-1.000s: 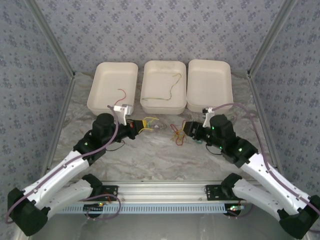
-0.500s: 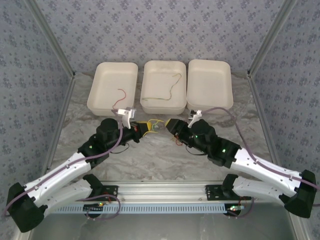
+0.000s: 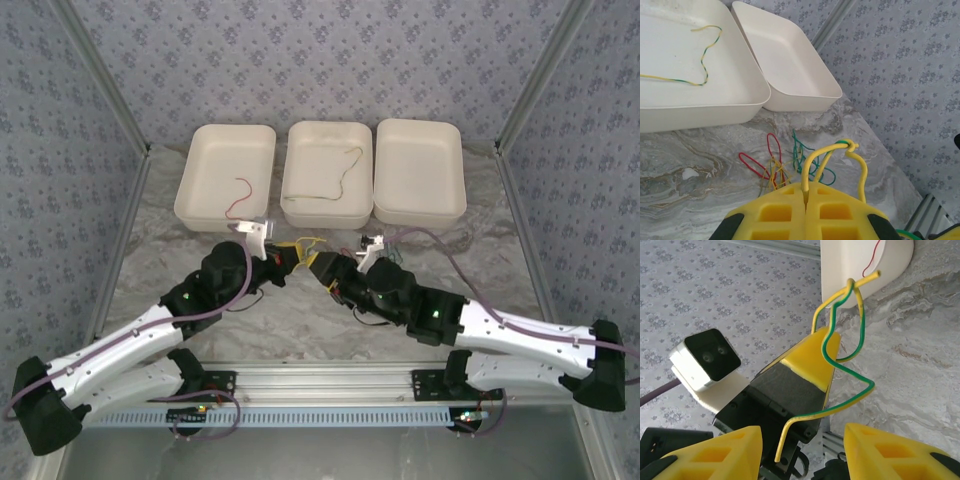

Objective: Untangle the cables

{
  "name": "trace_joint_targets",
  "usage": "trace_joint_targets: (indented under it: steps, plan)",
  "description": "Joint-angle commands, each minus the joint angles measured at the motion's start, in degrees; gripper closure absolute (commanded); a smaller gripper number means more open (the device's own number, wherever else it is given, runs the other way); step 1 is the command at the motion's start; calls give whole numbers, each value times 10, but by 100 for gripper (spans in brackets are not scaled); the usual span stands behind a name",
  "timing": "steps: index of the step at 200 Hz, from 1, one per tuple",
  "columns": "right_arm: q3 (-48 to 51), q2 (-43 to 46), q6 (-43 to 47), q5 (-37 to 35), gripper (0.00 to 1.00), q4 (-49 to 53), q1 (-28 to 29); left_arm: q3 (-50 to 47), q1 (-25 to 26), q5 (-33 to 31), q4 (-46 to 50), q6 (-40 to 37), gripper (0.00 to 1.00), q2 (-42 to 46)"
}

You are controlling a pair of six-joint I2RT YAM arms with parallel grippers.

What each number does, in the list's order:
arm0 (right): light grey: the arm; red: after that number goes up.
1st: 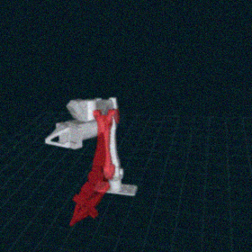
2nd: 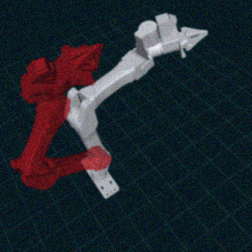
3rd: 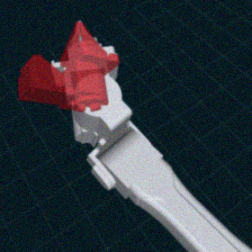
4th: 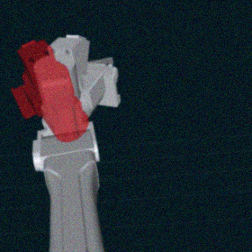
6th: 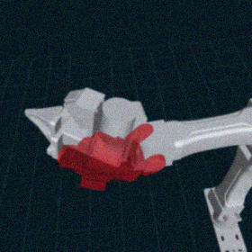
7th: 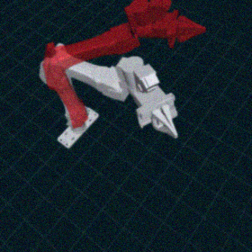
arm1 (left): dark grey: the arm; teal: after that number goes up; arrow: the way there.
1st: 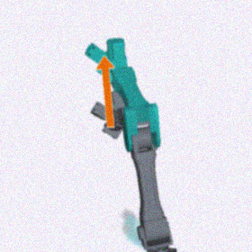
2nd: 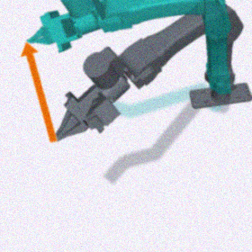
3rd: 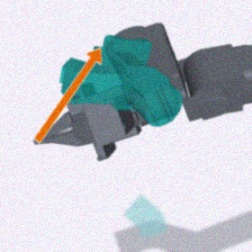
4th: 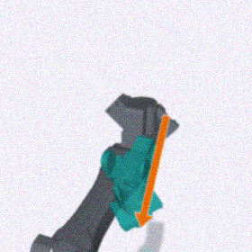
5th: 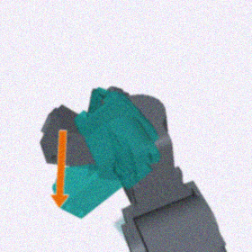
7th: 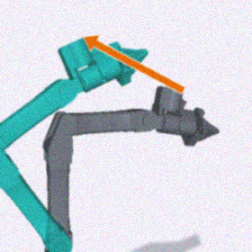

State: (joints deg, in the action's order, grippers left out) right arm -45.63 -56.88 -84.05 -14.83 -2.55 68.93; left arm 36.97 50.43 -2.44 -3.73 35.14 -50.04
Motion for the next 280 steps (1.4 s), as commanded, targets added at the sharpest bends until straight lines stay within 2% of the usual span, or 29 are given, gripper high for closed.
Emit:
trace_joint_targets:
  steps: [1, 44, 75, 108, 147, 184, 220, 253, 280]
  plan:
    - [-16, -11, -52, -17, 52, -26, 3, 11, 8, -23, -30, -12, 100, -2]
    - [-25, -40, -64, -3, 56, -61, 0, 11, 19, -27, -39, -15, 100, -12]
    - [-28, -42, -67, -8, 73, -45, -8, 7, 28, -31, -49, -16, 100, -11]
    - [-10, -6, -52, -25, 100, 5, -16, 8, 29, -46, -34, -19, 100, 12]
    - [6, 59, 1, -37, 100, 131, -20, 29, 10, -55, 27, -29, 100, 55]
    - [47, 146, 20, -44, 100, 179, -46, 46, -28, -33, 78, -40, 100, 74]
    - [6, 194, 71, -21, 100, 228, -125, 41, -33, -11, 88, -41, 100, 68]
    - [-28, 183, 90, 42, 100, 223, -224, -7, -34, -6, 21, 1, 100, 79]
    - [-18, 180, 92, 65, 100, 224, -255, -32, -34, -16, -16, 23, 100, 108]
